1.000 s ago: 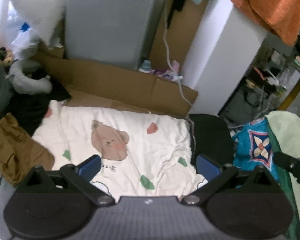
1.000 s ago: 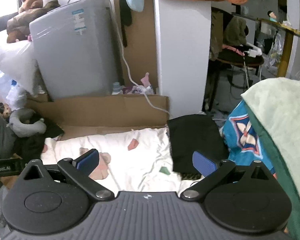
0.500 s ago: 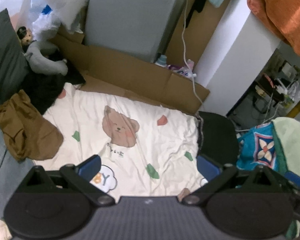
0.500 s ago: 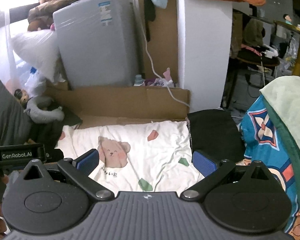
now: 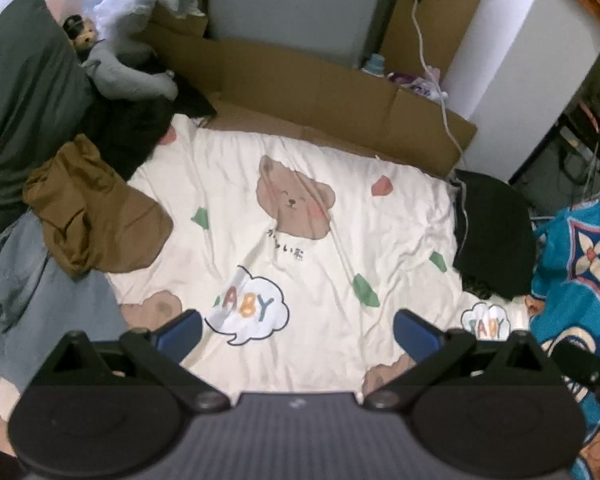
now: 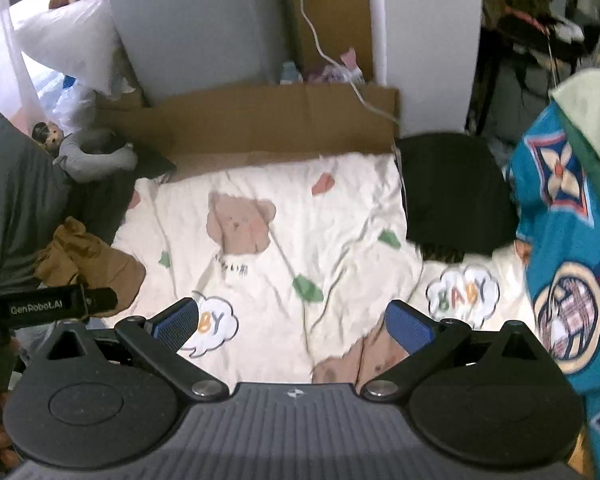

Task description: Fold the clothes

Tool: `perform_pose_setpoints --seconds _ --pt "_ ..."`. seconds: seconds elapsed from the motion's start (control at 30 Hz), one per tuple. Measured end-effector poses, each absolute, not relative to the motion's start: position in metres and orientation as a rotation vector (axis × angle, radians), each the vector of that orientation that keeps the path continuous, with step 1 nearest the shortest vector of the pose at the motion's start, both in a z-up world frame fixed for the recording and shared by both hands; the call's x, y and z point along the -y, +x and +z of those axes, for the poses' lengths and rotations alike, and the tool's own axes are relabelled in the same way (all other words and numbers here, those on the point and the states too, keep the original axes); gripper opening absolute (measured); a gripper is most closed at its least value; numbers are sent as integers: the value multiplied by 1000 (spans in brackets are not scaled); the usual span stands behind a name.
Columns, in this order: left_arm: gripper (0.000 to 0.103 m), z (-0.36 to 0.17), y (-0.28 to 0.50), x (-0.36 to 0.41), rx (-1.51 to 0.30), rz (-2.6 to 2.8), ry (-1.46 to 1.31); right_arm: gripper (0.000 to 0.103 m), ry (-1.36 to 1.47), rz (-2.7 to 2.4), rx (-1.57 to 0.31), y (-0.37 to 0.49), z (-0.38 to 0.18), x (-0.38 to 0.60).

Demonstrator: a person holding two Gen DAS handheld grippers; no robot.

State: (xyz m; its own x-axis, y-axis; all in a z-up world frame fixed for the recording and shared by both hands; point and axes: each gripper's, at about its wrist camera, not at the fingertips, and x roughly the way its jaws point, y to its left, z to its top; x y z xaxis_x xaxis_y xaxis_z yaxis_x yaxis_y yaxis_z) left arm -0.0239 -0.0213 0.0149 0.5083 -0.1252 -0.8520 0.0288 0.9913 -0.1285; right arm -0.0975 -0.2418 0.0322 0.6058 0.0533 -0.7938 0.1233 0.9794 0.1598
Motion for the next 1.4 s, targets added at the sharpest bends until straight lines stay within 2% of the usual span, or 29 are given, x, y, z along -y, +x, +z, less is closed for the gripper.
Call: perform_pose_setpoints --seconds 0.67,1.4 --pt "103 5 -24 28 -1124 -72 -87 103 272 -2 -1062 -94 12 238" --pt "103 5 -27 46 -1158 -165 -84 103 280 7 -1056 -91 17 239"
